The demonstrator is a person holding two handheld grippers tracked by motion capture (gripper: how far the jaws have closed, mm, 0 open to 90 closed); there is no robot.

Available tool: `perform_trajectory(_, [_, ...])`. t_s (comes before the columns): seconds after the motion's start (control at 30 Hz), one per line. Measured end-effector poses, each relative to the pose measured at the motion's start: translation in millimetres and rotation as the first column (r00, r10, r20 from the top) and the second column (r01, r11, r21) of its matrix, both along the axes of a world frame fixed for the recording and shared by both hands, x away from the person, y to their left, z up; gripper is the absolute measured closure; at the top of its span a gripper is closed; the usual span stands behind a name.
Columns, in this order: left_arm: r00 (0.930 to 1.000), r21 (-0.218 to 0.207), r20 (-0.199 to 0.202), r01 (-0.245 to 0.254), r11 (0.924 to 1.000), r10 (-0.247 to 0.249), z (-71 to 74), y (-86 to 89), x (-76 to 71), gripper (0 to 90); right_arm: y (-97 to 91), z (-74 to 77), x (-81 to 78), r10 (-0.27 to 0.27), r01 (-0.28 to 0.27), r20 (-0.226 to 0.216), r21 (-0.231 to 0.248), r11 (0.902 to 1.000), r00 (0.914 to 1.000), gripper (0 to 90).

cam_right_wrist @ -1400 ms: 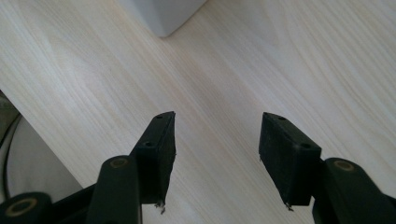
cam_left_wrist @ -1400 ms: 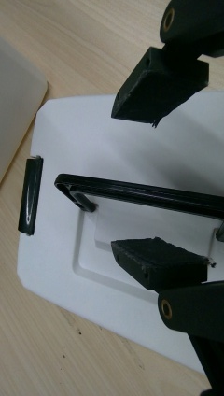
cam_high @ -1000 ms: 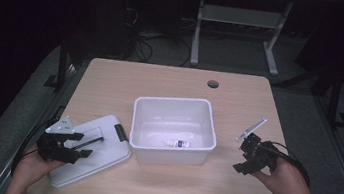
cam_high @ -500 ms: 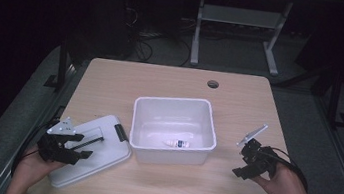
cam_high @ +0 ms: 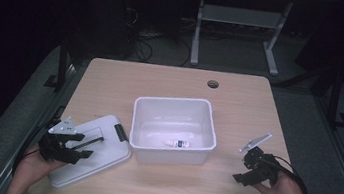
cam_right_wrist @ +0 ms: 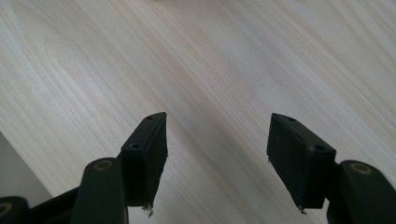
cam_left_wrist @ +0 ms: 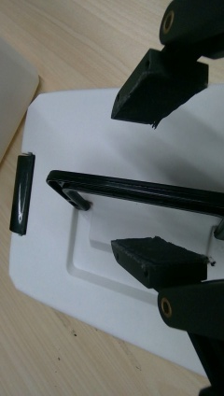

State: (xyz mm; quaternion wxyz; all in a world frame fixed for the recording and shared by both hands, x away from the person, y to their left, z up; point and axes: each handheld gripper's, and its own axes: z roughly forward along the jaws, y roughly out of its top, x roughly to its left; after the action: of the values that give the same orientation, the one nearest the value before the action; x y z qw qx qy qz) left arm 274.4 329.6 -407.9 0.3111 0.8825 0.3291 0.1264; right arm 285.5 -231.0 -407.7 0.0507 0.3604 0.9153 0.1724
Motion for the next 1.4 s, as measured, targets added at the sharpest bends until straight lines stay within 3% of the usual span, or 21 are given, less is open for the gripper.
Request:
perform_trajectory(0.23, [1.0, 0.021, -0.001, 0.002, 0.9998, -0.002, -1.7, -0.6, 0.8, 35.8, -2.7, -3.4, -5.1, -0.01, 0.009, 0.026, 0.017, 0.9998, 0.9996, 36.2])
perform_trajectory(0.6, [0.9998, 0.11, 0.011, 0.017, 0.9938, -0.019, 2.6, -5.3, 2.6, 53.7, -5.0, -9.6, -15.6, -0.026, 0.023, 0.068, 0.043, 0.9988, 0.9973, 34.4])
perform_trajectory(1.03, [0.9996, 0.164, -0.024, 0.021, 0.9862, -0.017, 3.1, -5.0, 13.3, 63.3, -5.1, -17.6, -26.0, -0.032, 0.025, 0.103, 0.072, 0.9971, 0.9941, 33.9])
perform_trajectory(1.4, [0.9977, 0.182, -0.059, 0.045, 0.9822, -0.034, 8.4, -3.6, 23.5, 69.8, -3.2, -20.8, -28.4, -0.028, 0.017, 0.129, 0.091, 0.9957, 0.9912, 33.6])
